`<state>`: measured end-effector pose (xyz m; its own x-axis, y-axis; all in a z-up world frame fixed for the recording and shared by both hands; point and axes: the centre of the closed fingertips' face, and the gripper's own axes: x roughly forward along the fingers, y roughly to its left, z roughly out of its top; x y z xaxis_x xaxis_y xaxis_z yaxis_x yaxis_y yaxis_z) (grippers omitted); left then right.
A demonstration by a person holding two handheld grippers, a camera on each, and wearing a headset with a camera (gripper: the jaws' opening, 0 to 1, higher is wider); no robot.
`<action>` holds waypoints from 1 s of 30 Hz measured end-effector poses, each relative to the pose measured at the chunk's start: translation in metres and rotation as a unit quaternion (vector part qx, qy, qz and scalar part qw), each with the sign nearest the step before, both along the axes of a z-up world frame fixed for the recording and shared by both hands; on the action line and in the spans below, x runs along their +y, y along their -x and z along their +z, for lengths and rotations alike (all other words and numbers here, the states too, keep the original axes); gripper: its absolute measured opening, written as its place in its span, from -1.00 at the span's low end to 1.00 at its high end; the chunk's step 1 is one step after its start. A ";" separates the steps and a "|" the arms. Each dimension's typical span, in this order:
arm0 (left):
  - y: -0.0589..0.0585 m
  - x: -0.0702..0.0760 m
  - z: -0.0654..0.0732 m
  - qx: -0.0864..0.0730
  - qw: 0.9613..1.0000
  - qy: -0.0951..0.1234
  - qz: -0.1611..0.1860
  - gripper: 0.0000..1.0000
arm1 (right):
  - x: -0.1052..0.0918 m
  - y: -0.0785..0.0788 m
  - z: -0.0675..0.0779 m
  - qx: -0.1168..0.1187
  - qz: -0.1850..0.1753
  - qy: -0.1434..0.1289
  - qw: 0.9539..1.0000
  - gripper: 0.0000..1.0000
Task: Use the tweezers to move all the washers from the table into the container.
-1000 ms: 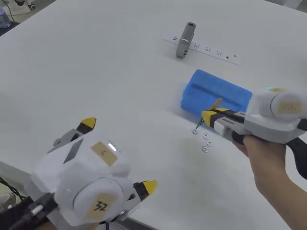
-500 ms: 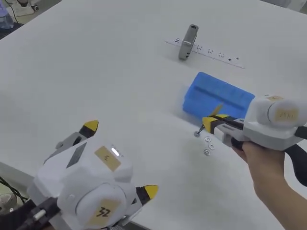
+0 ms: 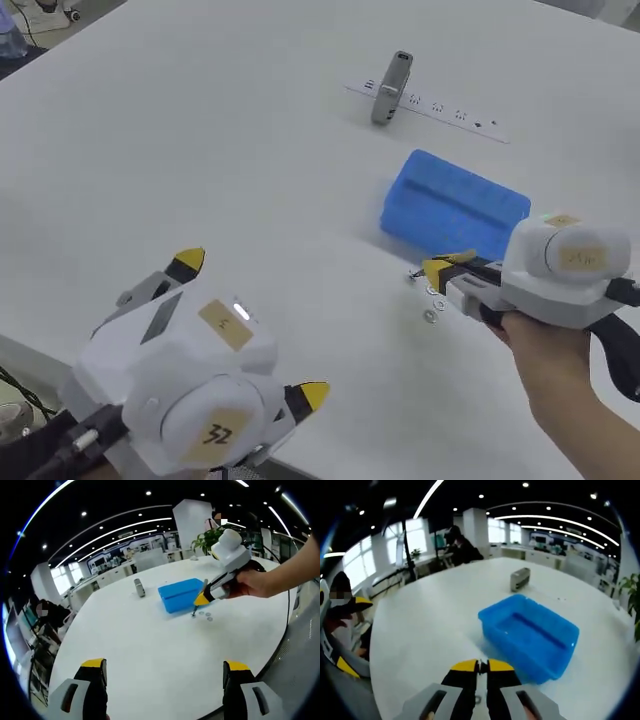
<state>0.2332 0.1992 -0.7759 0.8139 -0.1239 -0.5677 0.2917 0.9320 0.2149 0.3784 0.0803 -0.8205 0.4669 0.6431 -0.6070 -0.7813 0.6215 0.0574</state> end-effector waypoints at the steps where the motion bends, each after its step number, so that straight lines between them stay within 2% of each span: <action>1: 0.000 0.000 0.000 0.000 1.000 0.001 0.001 0.98 | 0.000 0.000 0.000 0.001 -0.001 0.000 1.000 -0.96; 8: 0.000 0.000 0.000 0.000 1.000 -0.001 -0.001 0.98 | -0.001 0.001 0.002 0.021 -0.004 -0.004 1.000 -0.97; 12: 0.000 0.000 0.000 -0.001 1.000 0.000 -0.001 0.98 | -0.001 0.004 0.012 0.025 -0.007 -0.010 1.000 -0.97; 20: 0.000 0.000 0.001 -0.002 1.000 0.000 0.000 0.98 | -0.004 0.003 0.039 0.009 0.002 -0.007 1.000 -0.97; 30: 0.000 0.001 0.001 -0.004 1.000 0.000 0.001 0.98 | -0.009 -0.016 0.072 -0.021 0.009 -0.010 1.000 -0.97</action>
